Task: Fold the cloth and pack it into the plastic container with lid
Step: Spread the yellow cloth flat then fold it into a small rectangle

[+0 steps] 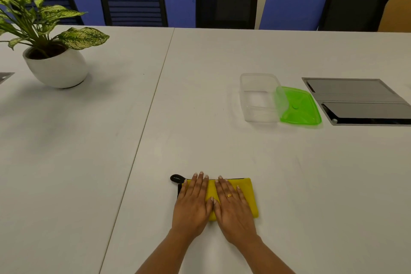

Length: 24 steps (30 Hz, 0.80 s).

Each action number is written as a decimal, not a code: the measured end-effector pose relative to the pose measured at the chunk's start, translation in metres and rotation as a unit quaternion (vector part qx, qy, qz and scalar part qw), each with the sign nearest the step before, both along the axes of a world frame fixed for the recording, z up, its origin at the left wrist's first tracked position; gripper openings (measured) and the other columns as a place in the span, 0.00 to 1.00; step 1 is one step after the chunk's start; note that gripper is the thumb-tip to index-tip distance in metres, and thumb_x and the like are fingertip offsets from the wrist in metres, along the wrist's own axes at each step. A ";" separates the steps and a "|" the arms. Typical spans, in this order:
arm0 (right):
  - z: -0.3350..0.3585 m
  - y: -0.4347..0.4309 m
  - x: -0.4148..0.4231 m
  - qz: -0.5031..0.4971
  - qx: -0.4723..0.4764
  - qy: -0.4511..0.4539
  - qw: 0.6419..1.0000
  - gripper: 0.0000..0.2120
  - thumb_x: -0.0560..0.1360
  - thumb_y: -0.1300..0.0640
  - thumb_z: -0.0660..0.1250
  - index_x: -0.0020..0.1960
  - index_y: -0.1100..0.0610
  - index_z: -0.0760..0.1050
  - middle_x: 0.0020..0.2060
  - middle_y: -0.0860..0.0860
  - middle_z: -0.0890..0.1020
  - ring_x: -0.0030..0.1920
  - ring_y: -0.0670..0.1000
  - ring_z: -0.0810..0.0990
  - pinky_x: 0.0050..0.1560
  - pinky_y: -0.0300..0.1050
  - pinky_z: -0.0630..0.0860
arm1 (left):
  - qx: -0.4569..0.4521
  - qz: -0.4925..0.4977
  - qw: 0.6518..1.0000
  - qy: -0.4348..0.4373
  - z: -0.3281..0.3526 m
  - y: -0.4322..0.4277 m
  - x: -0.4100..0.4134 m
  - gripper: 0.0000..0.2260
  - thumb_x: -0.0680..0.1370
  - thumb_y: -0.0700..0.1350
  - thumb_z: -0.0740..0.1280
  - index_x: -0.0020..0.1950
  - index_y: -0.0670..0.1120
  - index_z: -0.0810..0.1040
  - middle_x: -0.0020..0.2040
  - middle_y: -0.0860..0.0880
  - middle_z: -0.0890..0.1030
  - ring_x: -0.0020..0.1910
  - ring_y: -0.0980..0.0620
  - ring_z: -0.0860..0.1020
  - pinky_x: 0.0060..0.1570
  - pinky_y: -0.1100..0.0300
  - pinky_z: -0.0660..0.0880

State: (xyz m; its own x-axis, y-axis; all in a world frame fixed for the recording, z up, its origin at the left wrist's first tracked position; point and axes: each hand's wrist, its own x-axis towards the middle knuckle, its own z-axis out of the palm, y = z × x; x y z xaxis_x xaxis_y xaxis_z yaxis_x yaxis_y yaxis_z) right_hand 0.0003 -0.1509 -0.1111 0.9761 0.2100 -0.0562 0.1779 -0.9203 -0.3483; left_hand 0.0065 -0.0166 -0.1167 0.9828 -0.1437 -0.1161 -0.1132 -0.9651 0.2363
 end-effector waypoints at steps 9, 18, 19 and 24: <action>-0.010 -0.032 0.013 -0.052 -0.008 -0.006 0.999 0.37 0.74 0.32 0.42 0.71 0.55 0.64 0.69 0.51 0.71 0.69 0.46 0.60 0.70 0.44 0.48 | -0.010 0.034 0.999 0.014 0.000 0.016 0.001 0.30 0.78 0.62 0.41 0.68 0.46 0.69 0.64 0.49 0.78 0.66 0.51 0.73 0.70 0.57 0.50; -0.010 -0.049 0.021 -0.034 0.087 0.042 0.995 0.55 0.60 0.23 0.26 0.75 0.55 0.49 0.76 0.51 0.53 0.76 0.51 0.48 0.71 0.40 0.44 | -0.019 0.042 0.999 0.000 0.002 0.016 0.000 0.32 0.78 0.61 0.40 0.65 0.46 0.74 0.59 0.50 0.81 0.59 0.51 0.80 0.55 0.51 0.76; -0.008 -0.050 0.023 -0.025 0.085 0.056 0.994 0.56 0.58 0.23 0.25 0.75 0.55 0.48 0.76 0.51 0.53 0.76 0.51 0.47 0.72 0.40 0.45 | -0.017 0.040 0.999 0.000 0.002 0.016 0.001 0.32 0.78 0.61 0.40 0.64 0.46 0.75 0.58 0.50 0.82 0.58 0.51 0.80 0.54 0.51 0.77; 0.007 -0.061 0.034 0.022 0.054 0.074 0.996 0.58 0.57 0.22 0.25 0.73 0.56 0.56 0.71 0.53 0.62 0.72 0.51 0.57 0.72 0.43 0.57 | 0.011 -0.005 1.000 -0.002 0.008 0.021 0.007 0.30 0.78 0.61 0.39 0.59 0.48 0.76 0.48 0.53 0.83 0.51 0.54 0.79 0.60 0.46 0.71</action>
